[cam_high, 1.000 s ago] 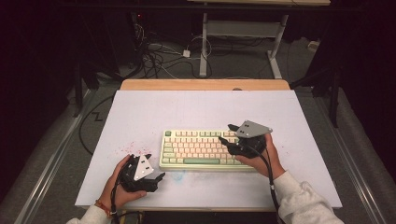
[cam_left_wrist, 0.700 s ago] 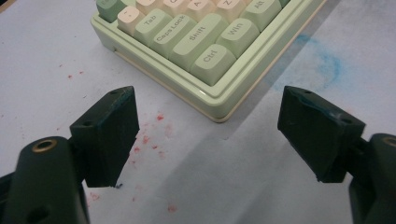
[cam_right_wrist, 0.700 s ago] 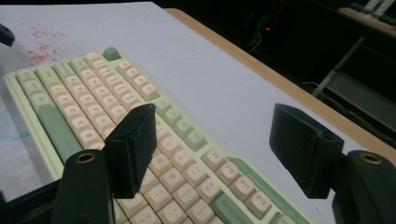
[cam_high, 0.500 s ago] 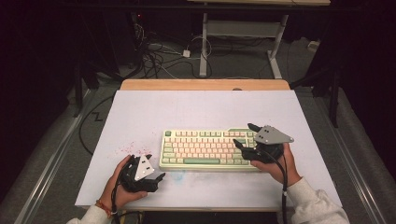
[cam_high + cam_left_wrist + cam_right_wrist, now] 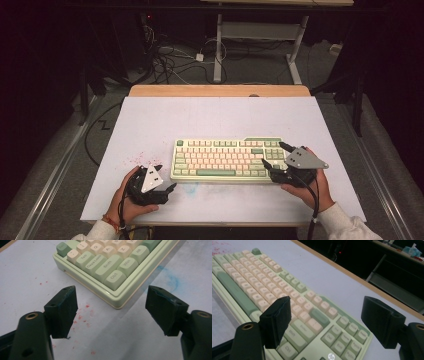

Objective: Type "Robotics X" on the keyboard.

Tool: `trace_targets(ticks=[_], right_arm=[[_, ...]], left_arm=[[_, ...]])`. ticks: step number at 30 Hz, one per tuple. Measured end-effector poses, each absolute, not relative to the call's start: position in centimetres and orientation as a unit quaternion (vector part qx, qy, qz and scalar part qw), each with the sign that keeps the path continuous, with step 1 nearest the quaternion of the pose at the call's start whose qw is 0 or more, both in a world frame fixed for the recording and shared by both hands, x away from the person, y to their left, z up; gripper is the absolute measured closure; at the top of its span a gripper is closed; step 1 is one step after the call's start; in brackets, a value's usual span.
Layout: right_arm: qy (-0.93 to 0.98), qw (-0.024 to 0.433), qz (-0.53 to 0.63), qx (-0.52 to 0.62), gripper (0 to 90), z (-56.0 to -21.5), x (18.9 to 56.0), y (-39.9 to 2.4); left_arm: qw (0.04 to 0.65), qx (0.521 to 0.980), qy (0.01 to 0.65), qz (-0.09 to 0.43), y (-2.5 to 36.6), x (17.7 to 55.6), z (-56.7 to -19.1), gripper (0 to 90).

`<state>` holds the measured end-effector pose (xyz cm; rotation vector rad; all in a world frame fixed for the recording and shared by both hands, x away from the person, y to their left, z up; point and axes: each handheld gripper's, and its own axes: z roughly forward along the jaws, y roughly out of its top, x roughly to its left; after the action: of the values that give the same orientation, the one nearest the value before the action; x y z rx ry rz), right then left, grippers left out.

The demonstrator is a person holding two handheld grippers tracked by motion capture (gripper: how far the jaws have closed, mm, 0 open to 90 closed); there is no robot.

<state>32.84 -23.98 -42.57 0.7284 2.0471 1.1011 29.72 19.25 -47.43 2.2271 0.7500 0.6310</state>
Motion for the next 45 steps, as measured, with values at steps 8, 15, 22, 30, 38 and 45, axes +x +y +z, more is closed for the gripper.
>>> trace_targets(ticks=[8, 15, 22, 30, 38, 45], right_arm=[[0.791, 0.354, 0.412, 0.281, 25.5, -43.6, 31.3, -25.2], [0.795, 0.369, 0.394, 0.276, 25.3, -44.6, 29.7, -26.2], [0.794, 0.367, 0.389, 0.29, 25.0, -45.0, 28.5, -27.5], [0.794, 0.36, 0.389, 0.298, 24.8, -45.3, 28.3, -28.2], [0.798, 0.357, 0.385, 0.296, 24.4, -45.4, 28.4, -28.1], [0.799, 0.349, 0.386, 0.301, 24.7, -45.2, 28.6, -27.9]], left_arm=[[0.348, 0.853, 0.306, 0.24, 19.3, 29.7, -47.1, 24.8], [0.339, 0.851, 0.316, 0.248, 19.2, 29.7, -46.8, 32.7], [0.351, 0.852, 0.315, 0.227, 19.1, 29.9, -46.0, 60.2], [0.358, 0.863, 0.296, 0.198, 18.6, 30.6, -44.5, 87.1], [0.357, 0.87, 0.282, 0.19, 17.4, 31.5, -42.7, 87.7], [0.368, 0.867, 0.279, 0.185, 16.4, 32.5, -42.1, 87.4]])
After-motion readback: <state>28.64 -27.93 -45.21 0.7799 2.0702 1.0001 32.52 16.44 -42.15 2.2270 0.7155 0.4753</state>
